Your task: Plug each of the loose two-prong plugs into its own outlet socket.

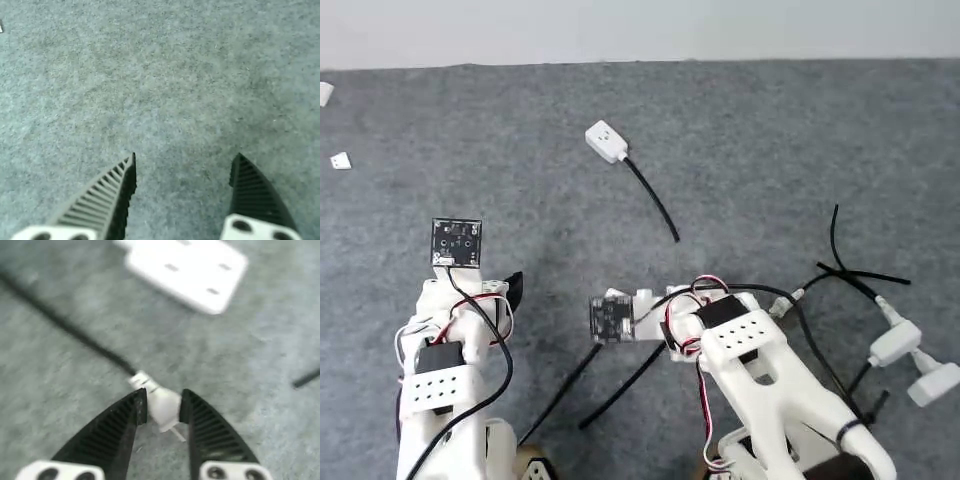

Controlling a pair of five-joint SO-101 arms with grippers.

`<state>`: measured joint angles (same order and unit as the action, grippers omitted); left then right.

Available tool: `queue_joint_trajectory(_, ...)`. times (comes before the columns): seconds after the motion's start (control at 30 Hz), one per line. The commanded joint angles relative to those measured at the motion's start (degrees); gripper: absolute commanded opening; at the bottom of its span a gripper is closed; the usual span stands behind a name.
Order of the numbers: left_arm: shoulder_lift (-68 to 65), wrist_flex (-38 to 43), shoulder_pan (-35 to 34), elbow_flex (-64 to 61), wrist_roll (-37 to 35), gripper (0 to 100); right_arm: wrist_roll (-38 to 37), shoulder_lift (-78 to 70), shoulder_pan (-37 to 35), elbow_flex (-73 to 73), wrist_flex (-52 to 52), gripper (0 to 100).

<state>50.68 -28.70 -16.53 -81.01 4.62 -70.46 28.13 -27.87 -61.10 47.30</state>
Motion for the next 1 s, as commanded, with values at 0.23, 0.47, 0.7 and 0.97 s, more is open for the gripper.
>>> queue_joint_trajectory(0.23,-0.1,1.4,0.4,0.7,0.4,29,-3.1,-5.4,3.0,1.1,-5.3,23.1)
queue_joint_trajectory(0.47,-0.1,1.4,0.3,0.7,0.4,29,-5.0,-8.0,0.7,3.4,0.1,23.3)
queue_joint_trajectory(0.7,-0.1,1.4,0.3,0.7,0.4,29,-5.9,-8.8,0.7,3.5,-4.5,23.1)
queue_joint_trajectory(0.97,-0.1,1.4,0.3,0.7,0.4,29,-8.3,-8.8,-0.4,3.5,-5.6,23.1)
